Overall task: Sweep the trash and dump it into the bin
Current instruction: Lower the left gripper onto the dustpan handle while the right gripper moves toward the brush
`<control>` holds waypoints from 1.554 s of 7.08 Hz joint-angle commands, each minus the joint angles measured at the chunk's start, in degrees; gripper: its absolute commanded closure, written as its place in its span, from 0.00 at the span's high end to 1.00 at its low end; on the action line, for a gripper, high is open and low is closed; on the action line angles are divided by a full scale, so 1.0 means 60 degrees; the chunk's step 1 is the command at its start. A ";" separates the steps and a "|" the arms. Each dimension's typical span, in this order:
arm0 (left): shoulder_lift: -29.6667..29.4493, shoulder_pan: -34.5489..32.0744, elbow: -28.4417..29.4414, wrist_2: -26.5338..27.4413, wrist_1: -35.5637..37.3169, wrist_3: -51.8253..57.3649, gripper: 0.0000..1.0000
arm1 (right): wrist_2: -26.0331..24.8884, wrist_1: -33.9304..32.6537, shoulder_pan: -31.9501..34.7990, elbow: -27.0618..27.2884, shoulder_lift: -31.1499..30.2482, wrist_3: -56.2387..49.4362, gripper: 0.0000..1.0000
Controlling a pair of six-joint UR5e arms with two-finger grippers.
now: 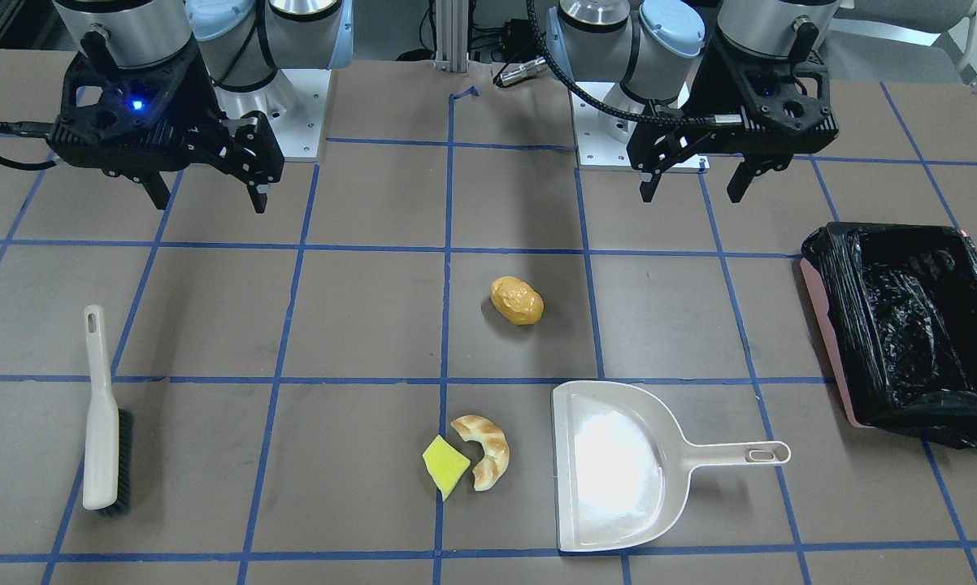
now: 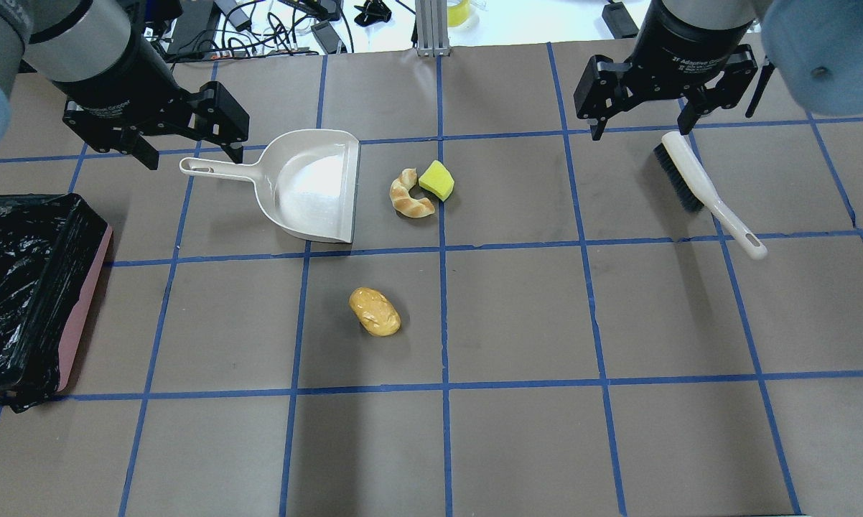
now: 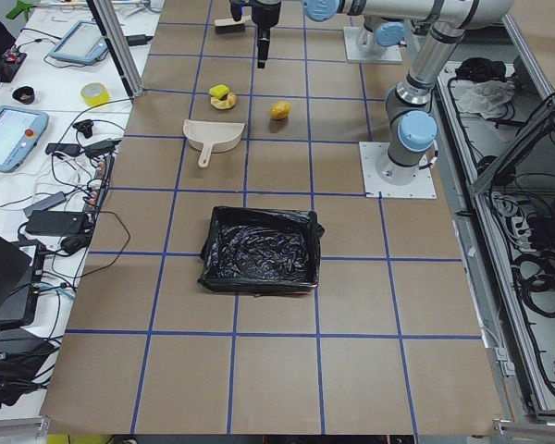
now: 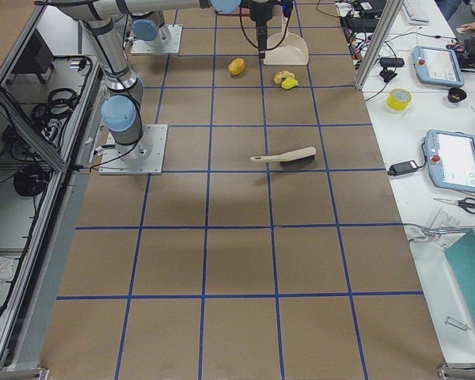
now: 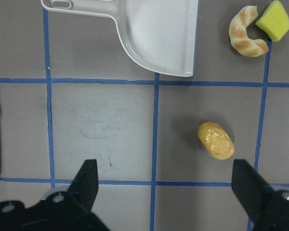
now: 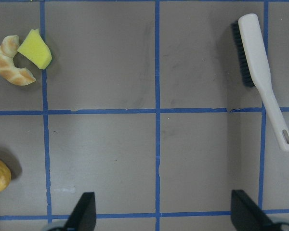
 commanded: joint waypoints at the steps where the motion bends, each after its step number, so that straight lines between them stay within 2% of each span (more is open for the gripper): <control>1: -0.0001 0.0023 -0.0006 0.0008 0.0001 0.0003 1.00 | 0.0009 -0.0090 -0.0087 0.0004 0.0008 0.0005 1.00; 3: -0.0001 0.0052 -0.0020 0.0023 0.0001 0.0003 1.00 | 0.0053 -0.0033 -0.0787 -0.0011 -0.0021 -0.0169 1.00; 4: -0.0073 0.0096 -0.0020 0.0038 0.0044 0.0568 1.00 | -0.0019 0.0026 -0.0979 0.0003 0.0008 -0.0286 1.00; 6: -0.0656 0.0111 -0.0195 0.0023 0.1122 0.1744 1.00 | 0.0097 0.0026 -0.1622 0.0004 0.0023 -0.1511 1.00; 7: -0.1066 0.0111 -0.0385 0.0023 0.1607 0.2326 1.00 | -0.0033 0.0041 -0.1974 0.0018 0.0052 -0.1576 1.00; 8: -0.1505 0.0111 -0.0416 0.0023 0.2236 0.3753 1.00 | 0.0009 -0.0061 -0.2499 0.0018 0.0125 -0.2113 1.00; 9: -0.1944 0.0126 -0.0416 -0.0035 0.2416 0.4594 1.00 | -0.0005 -0.0120 -0.3056 0.0076 0.0343 -0.4033 1.00; 10: -0.2384 0.0140 -0.0416 -0.0108 0.2505 0.4907 1.00 | 0.0024 -0.0628 -0.3699 0.0294 0.0679 -0.4980 1.00; 11: -0.2910 0.0227 -0.0401 -0.0109 0.3173 0.6360 1.00 | 0.0038 -0.1822 -0.4025 0.0920 0.1030 -0.5961 1.00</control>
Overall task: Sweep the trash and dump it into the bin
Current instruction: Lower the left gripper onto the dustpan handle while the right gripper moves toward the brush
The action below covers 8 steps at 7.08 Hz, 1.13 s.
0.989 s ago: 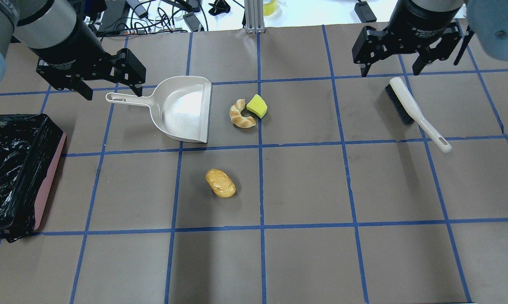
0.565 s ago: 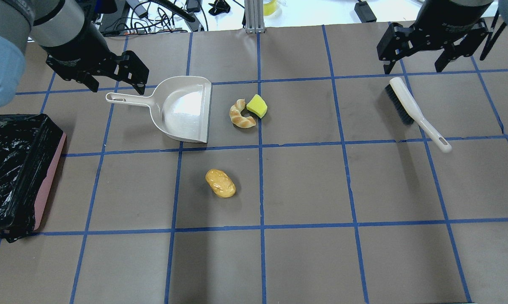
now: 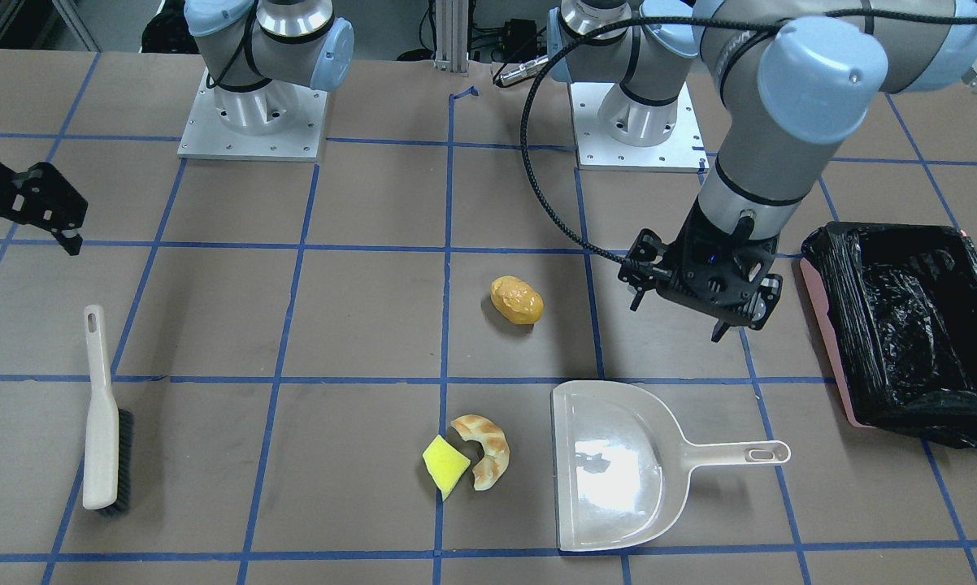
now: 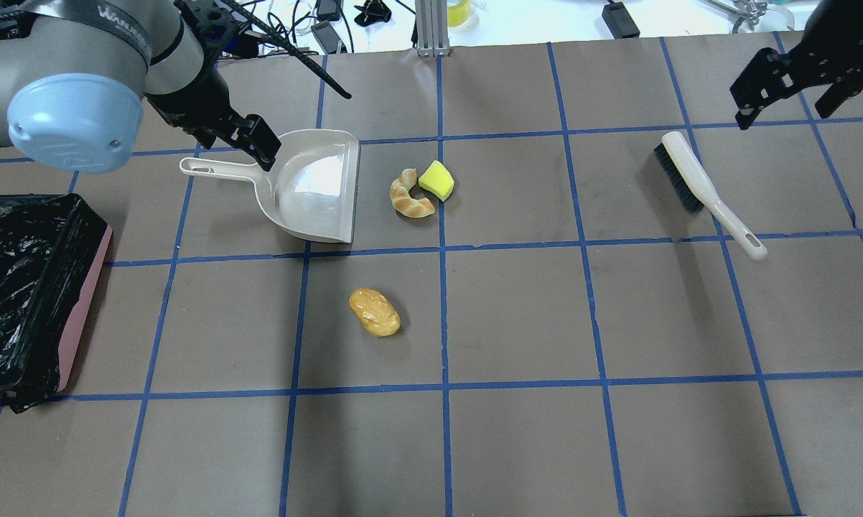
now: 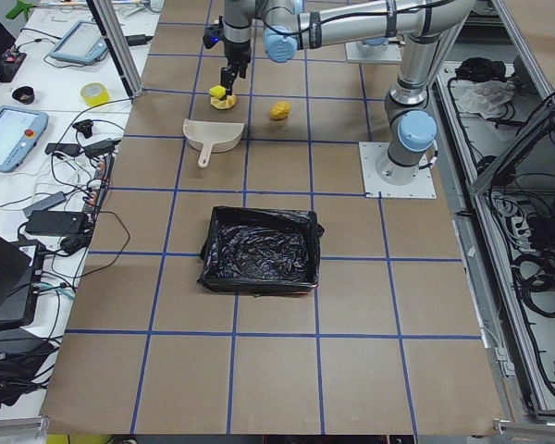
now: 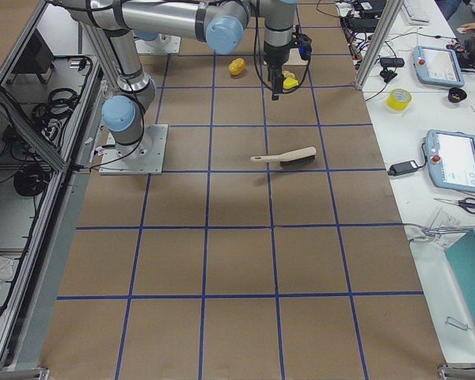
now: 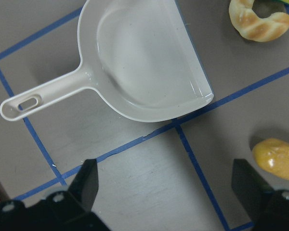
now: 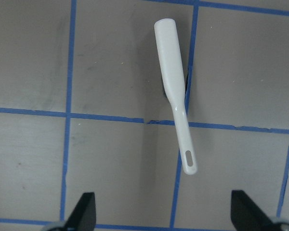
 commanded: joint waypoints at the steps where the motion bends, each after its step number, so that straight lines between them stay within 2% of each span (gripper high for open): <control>1: -0.1086 0.0302 0.0094 -0.0015 0.1122 0.3566 1.00 | 0.0019 -0.2541 -0.0566 0.1225 0.0656 -0.1941 1.00; 2: -0.1468 0.0696 0.0152 0.0000 0.1374 0.6387 1.00 | 0.0106 -0.2831 -0.0755 0.1754 0.0891 -0.1933 1.00; 4: -0.2112 0.1328 0.0647 0.0087 0.1611 0.9946 1.00 | 0.0107 -0.2849 -0.0874 0.1935 0.1520 -0.2617 1.00; 5: -0.2580 0.1330 0.1057 0.0103 0.1626 1.0744 1.00 | 0.0136 -0.2863 -0.0874 0.1935 0.1856 -0.2621 1.00; 8: -0.3316 0.1345 0.1047 0.0320 0.1597 1.1498 0.99 | 0.0063 -0.2907 -0.0874 0.1950 0.2487 -0.2680 1.00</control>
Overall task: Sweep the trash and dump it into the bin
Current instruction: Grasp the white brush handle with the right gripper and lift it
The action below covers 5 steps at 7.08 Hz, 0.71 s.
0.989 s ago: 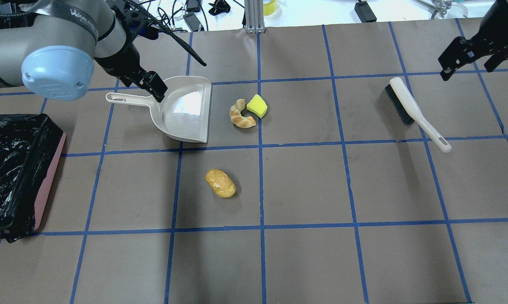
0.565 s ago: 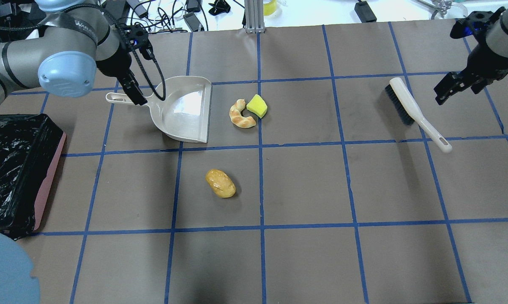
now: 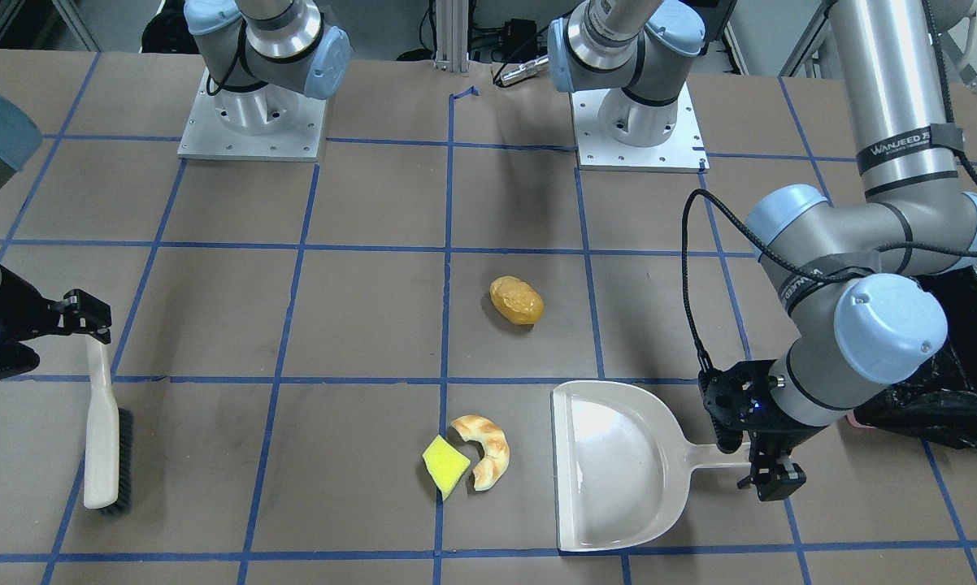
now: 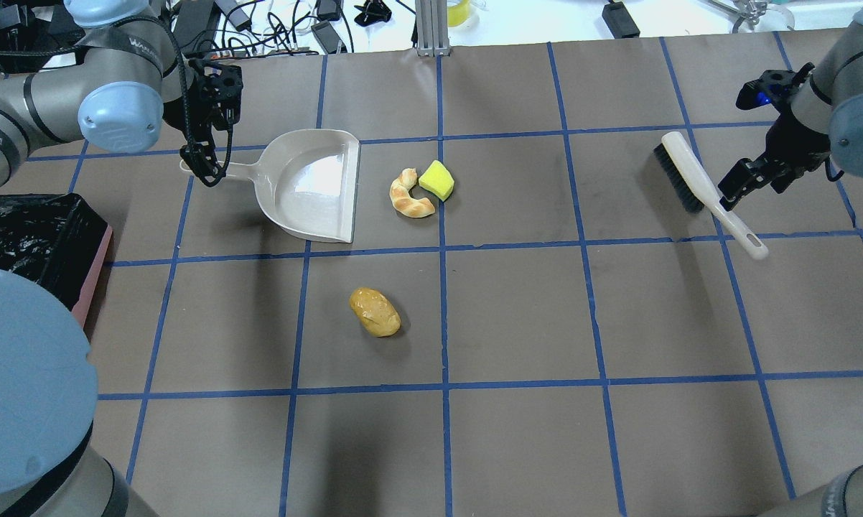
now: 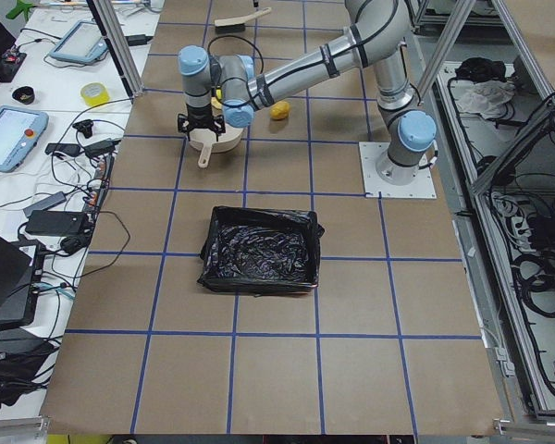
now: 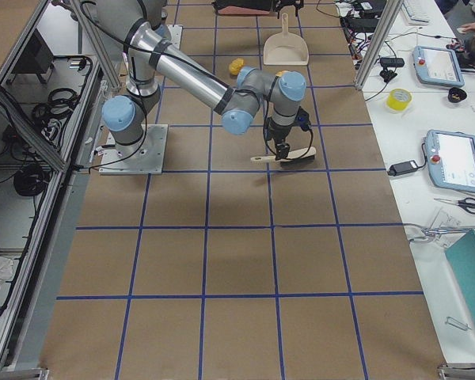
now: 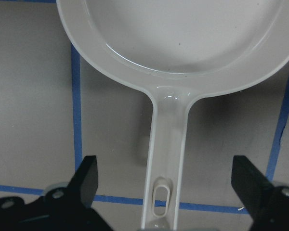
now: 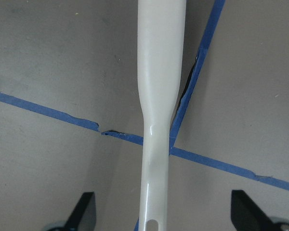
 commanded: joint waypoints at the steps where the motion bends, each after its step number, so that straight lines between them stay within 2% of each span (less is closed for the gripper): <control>1: -0.0306 0.0006 -0.0100 0.0779 -0.0014 0.0670 0.99 | -0.0093 -0.0035 -0.0001 0.0004 0.0482 -0.0007 1.00; 3: -0.0335 0.0065 -0.0232 0.0785 0.0015 0.0632 0.99 | -0.0152 -0.0035 -0.0001 0.0092 0.0703 0.0051 0.96; 5: -0.0365 0.0356 -0.0246 0.0508 0.0030 0.0645 0.85 | -0.0167 -0.0035 -0.0001 0.0282 0.0703 0.0052 0.86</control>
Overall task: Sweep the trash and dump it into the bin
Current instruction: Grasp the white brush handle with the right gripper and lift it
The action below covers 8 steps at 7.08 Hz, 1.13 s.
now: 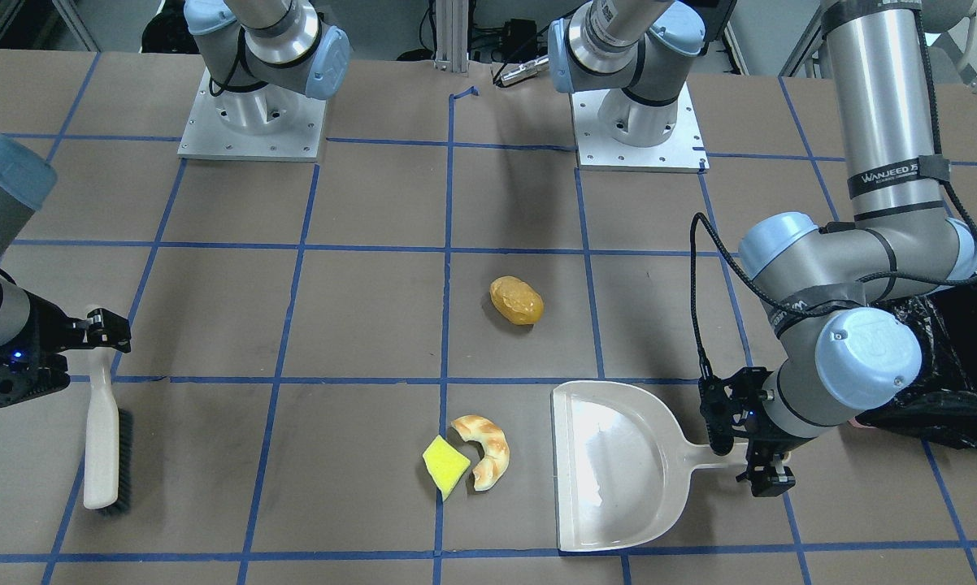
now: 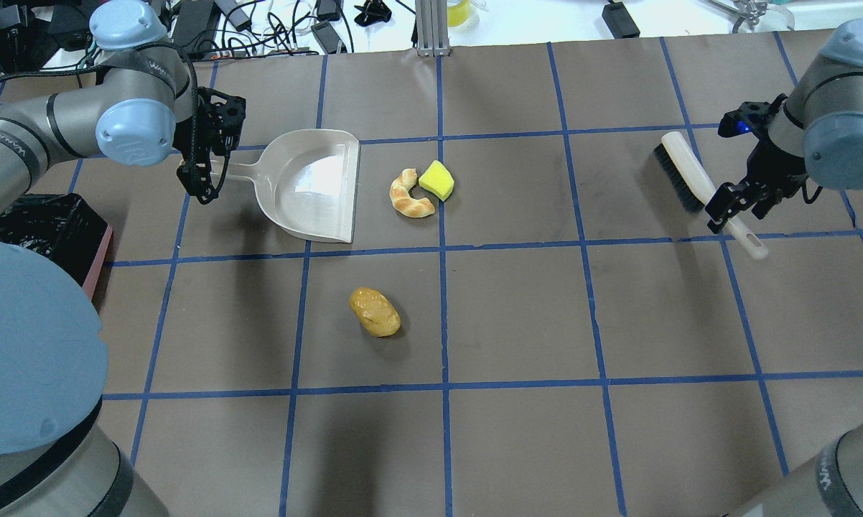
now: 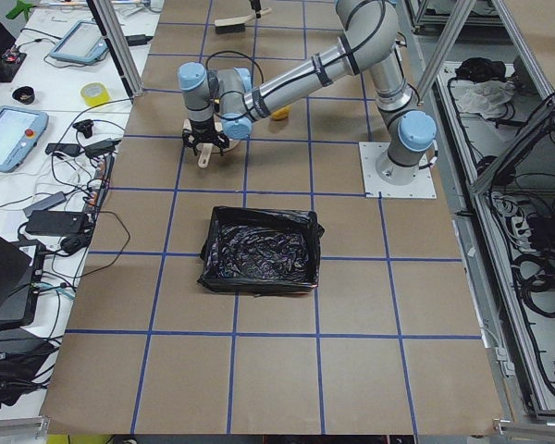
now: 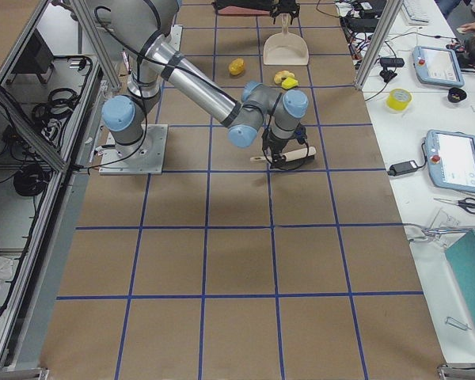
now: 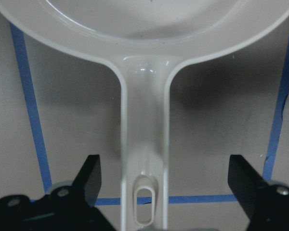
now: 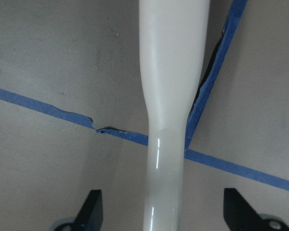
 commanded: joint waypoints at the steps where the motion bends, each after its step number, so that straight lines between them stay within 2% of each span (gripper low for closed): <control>1: -0.0028 0.0312 -0.0098 -0.0156 0.0008 0.0166 0.85 | -0.0024 -0.0001 0.0000 0.0136 0.0014 0.0020 0.76; 3: -0.0028 0.0313 -0.0070 -0.0170 0.0023 0.0182 0.72 | -0.0024 0.0014 0.0000 0.0253 0.0014 0.0020 0.66; 4: -0.0042 0.0328 -0.0055 -0.0344 0.0038 0.0197 0.64 | -0.0024 0.0014 0.0000 0.0268 -0.0001 0.0020 0.52; 5: -0.0043 0.0328 -0.0069 -0.0506 0.0038 0.0211 0.53 | -0.0024 0.0000 0.0000 0.0268 -0.0016 0.0020 0.45; 6: -0.0043 0.0328 -0.0084 -0.0507 0.0038 0.0212 0.22 | -0.0024 -0.0015 0.0000 0.0239 -0.0016 0.0006 0.30; 7: -0.0028 0.0328 -0.0084 -0.0507 0.0038 0.0197 0.07 | -0.0024 -0.0015 0.0000 0.0152 -0.0030 0.0006 0.14; 8: -0.0042 0.0328 -0.0084 -0.0435 0.0038 0.0269 0.00 | -0.0009 -0.0015 0.0000 0.0136 -0.0045 0.0035 0.00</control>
